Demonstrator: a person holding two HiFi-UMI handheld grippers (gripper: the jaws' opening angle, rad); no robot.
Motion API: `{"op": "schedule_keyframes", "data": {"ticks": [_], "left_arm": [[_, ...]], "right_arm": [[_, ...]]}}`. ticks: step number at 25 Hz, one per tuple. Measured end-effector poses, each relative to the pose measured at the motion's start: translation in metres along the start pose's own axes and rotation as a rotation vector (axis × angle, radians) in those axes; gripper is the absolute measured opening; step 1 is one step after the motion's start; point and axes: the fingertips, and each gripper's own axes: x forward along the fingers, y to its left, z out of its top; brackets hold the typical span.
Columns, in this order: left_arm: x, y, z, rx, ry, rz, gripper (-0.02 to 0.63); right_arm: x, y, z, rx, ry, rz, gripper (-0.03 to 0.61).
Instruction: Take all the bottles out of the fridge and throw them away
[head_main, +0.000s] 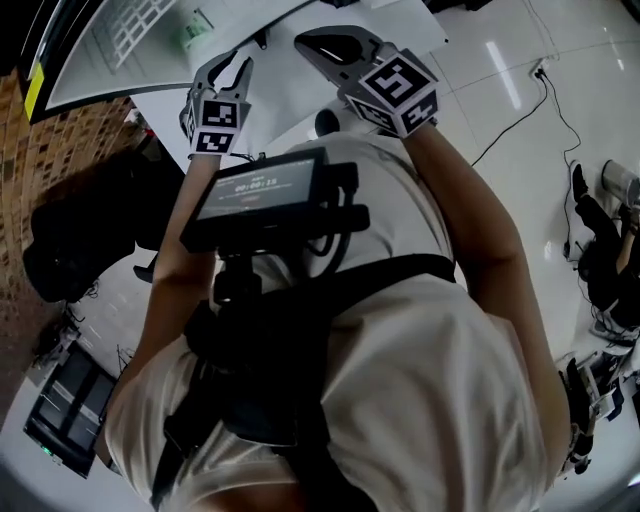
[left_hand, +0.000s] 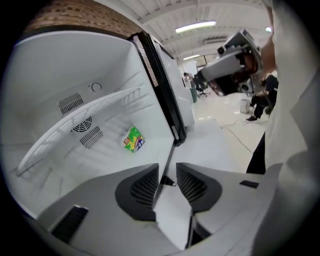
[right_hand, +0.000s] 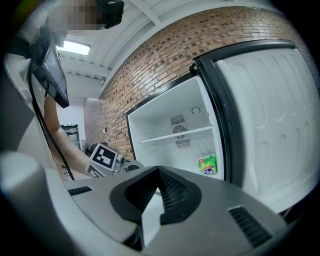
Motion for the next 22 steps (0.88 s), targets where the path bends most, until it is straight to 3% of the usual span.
{"op": "schedule_keyframes", "data": {"ticks": [3,13,22], "left_arm": [[0.016,0.022,-0.022,0.085,0.112,0.028,0.172],[0.063,0.087,-0.088,0.377,0.392,0.056,0.199],[0.093,0.123,-0.128,0.432,0.508,0.037,0.204]], "right_arm": [[0.001,-0.006,-0.005,0.006,0.011,-0.014,0.003],[0.020,-0.011,-0.020,0.032,0.051,-0.026,0.003],[0.090,-0.014,-0.044,0.001,0.110,0.023,0.003]]}}
